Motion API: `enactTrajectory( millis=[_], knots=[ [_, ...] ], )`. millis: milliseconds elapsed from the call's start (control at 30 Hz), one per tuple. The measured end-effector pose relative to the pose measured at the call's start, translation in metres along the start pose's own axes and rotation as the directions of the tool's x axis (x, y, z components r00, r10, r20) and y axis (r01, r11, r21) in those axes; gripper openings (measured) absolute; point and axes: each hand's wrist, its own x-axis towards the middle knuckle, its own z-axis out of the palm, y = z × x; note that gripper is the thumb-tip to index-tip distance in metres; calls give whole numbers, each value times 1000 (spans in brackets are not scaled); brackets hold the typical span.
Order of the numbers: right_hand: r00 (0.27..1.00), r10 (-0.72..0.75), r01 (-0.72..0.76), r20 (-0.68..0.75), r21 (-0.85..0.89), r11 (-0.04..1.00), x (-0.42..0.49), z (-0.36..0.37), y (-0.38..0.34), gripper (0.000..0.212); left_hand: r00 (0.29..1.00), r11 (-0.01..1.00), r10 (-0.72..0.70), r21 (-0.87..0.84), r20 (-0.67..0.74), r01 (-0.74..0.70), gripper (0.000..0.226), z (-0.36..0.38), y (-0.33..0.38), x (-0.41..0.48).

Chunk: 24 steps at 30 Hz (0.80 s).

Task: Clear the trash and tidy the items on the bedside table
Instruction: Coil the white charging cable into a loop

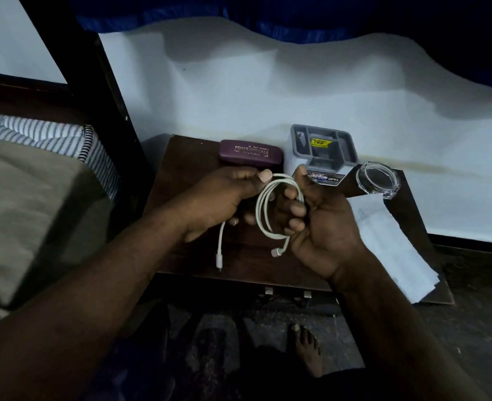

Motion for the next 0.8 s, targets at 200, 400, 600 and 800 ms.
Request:
enactTrajectory(
  millis=[200, 400, 600, 800],
  knots=[
    [995, -74, 74, -70, 9, 997, 3, 0, 1, 50, 1000, 999, -4, 41, 2, 3, 41, 6, 3, -3],
    [984, -100, 123, -150, 154, 980, 3, 0, -2, 49, 999, 994, 22, -109, 38, -17, 31, 9, 6, -3],
    [989, -98, 115, -107, 172, 978, -1, 1, -3, 50, 999, 983, -38, -178, -30, 33, 32, 20, 9, -3],
    [971, -176, 154, -161, -139, 978, 0, 4, 3, 37, 989, 973, -39, -229, -142, 6, 35, 16, 10, -1]
  ],
)
